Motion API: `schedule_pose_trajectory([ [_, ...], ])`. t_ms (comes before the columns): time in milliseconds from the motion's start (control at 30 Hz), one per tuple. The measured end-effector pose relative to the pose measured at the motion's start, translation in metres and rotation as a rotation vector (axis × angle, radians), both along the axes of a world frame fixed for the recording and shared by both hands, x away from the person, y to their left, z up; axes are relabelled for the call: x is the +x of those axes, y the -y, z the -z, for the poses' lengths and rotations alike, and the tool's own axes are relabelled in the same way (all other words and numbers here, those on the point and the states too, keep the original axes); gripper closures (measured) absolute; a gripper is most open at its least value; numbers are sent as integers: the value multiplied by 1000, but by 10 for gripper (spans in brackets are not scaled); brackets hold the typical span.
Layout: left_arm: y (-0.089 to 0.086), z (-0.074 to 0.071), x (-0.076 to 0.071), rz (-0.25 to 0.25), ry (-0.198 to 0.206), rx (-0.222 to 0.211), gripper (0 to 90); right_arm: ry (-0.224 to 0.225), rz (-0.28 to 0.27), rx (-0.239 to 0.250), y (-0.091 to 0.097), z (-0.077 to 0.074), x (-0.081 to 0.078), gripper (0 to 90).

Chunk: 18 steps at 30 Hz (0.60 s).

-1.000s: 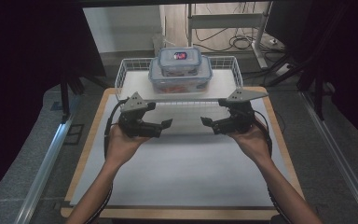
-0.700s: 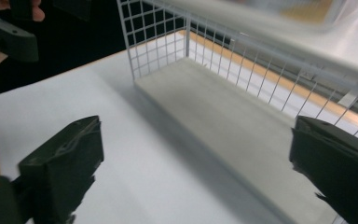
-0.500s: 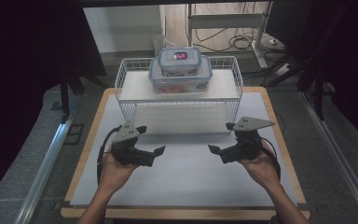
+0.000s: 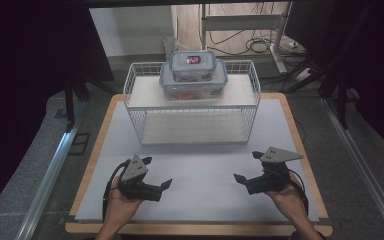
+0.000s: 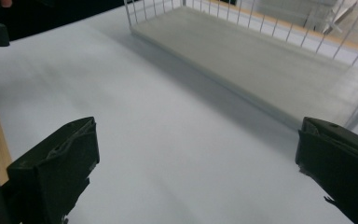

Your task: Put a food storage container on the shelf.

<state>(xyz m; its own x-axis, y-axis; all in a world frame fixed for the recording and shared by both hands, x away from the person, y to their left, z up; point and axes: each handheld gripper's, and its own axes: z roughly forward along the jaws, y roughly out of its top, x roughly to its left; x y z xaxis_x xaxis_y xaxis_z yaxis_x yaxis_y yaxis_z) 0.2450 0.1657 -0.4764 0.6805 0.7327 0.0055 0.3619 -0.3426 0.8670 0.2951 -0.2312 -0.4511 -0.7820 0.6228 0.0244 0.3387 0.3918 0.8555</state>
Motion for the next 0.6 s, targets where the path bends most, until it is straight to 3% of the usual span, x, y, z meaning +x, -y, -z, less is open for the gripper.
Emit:
schedule_pose_trajectory([
  [167,-2,14,-8,-14,-8,19,23,-27,19,-19,7,18,-7,0],
  [333,-4,29,-17,-28,-19,96,16,-45,40,-41,11,32,-13,0],
  [500,-11,43,-22,-38,-37,136,7,-82,46,-63,14,47,-17,0],
  [600,-15,46,-20,-55,-54,126,6,-117,45,-91,16,56,-19,0],
])
